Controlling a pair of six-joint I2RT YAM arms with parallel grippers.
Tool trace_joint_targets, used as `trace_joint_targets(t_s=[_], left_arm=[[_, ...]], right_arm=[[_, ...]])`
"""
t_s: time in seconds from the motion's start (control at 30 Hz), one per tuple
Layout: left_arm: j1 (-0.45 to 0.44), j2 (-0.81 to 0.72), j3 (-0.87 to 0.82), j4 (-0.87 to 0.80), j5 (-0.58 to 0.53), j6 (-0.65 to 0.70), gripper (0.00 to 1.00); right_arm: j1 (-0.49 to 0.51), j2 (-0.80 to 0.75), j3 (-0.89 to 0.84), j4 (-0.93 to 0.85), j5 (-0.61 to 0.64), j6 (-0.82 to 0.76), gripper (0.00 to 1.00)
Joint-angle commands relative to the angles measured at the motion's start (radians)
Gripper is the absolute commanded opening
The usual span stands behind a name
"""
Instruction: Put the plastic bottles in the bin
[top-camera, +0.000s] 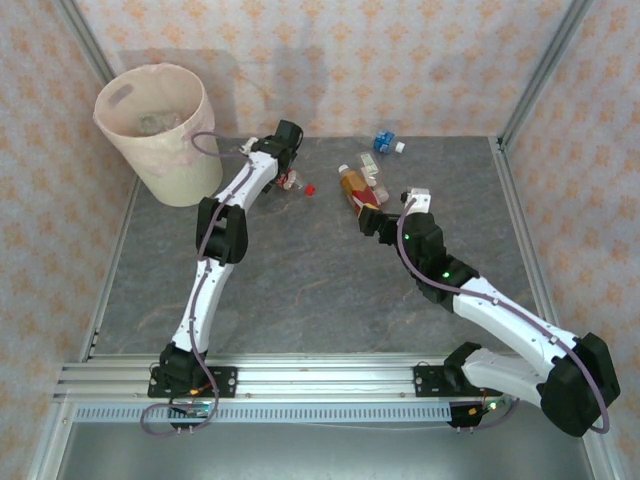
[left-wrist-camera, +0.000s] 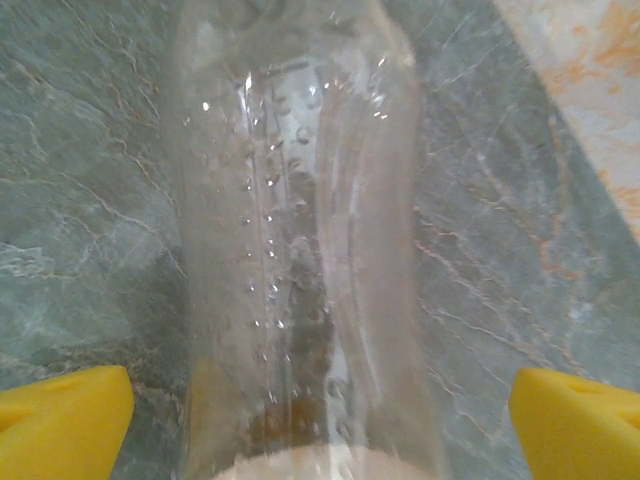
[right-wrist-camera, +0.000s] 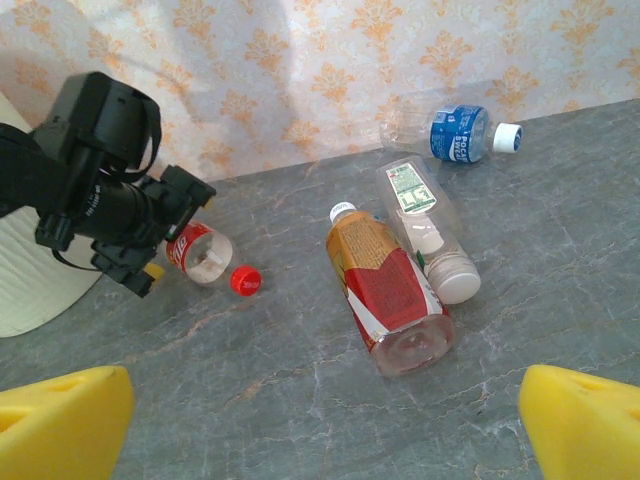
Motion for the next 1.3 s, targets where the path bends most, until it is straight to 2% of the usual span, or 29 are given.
trace_joint_targets(t_s=[0.0, 0.3, 0.6, 0.83, 1.0, 1.27], left_arm=[[0.016, 0.039, 0.063, -0.038, 0.0, 0.037, 0.95], [0.017, 0.009, 0.018, 0.012, 0.066, 0.272, 0.78], [0.005, -0.163, -0.275, 0.161, 0.109, 0.444, 0.71], [-0.008, -0.382, -0.63, 0.37, 0.154, 0.548, 0.62], [-0.02, -0.508, -0.795, 0.456, 0.195, 0.625, 0.58], [-0.024, -0.709, -1.018, 0.584, 0.303, 0.704, 0.55]], right_arm=[[-0.004, 0.009, 0.037, -0.019, 0.015, -0.019, 0.99], [-0.005, 0.041, 0.049, -0.011, 0.012, -0.015, 0.99], [-0.005, 0.038, 0.045, -0.008, 0.014, -0.013, 0.99], [-0.005, 0.041, 0.043, 0.006, 0.012, -0.007, 0.99], [-0.004, 0.052, 0.043, 0.023, 0.002, 0.003, 0.99], [-0.004, 0.065, 0.012, 0.149, -0.124, 0.004, 0.99]])
